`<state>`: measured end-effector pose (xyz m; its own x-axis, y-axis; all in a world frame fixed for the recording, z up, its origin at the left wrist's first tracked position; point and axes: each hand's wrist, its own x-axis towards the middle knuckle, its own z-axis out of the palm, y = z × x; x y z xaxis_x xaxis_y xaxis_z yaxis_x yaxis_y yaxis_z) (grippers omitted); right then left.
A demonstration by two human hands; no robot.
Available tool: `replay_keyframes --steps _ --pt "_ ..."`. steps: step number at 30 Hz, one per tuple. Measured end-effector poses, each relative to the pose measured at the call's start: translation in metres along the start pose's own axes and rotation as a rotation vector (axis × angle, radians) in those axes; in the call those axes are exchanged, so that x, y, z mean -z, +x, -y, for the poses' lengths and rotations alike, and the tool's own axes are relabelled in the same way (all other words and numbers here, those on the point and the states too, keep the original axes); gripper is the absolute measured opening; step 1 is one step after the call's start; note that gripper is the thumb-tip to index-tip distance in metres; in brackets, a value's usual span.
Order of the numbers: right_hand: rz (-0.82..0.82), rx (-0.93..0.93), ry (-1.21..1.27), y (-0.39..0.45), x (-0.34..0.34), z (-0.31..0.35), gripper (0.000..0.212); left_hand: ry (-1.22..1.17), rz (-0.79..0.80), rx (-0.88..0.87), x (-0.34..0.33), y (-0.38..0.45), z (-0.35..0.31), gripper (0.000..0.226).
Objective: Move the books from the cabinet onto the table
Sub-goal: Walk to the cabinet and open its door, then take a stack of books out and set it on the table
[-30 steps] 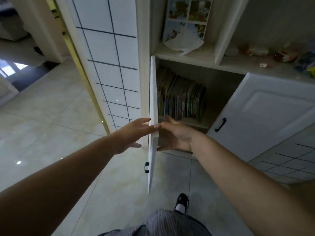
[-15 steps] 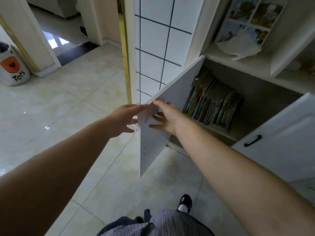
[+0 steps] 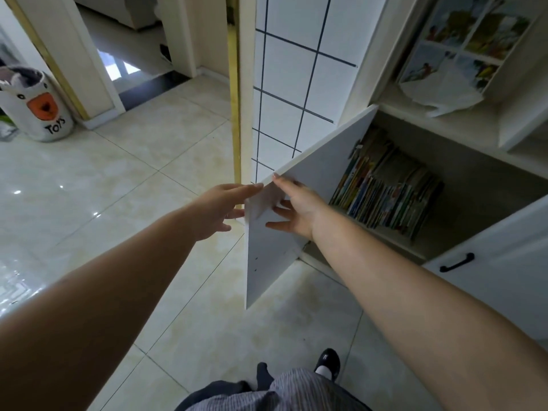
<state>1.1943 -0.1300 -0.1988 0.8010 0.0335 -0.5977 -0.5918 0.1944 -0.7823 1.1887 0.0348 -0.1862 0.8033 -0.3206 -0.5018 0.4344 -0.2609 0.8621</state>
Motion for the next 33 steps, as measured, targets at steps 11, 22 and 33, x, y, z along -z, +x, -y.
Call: replay_keyframes --steps 11,22,33 --pt "-0.157 0.340 -0.275 0.004 0.056 0.009 0.089 0.478 -0.370 -0.534 -0.029 0.010 -0.044 0.063" --pt "-0.344 0.448 -0.350 -0.019 0.207 0.029 0.084 0.637 -0.227 -0.597 -0.172 0.072 -0.087 0.070" --pt "-0.473 0.274 -0.388 -0.003 0.376 0.020 0.079 0.538 -0.033 -0.400 -0.308 0.163 -0.080 0.064"
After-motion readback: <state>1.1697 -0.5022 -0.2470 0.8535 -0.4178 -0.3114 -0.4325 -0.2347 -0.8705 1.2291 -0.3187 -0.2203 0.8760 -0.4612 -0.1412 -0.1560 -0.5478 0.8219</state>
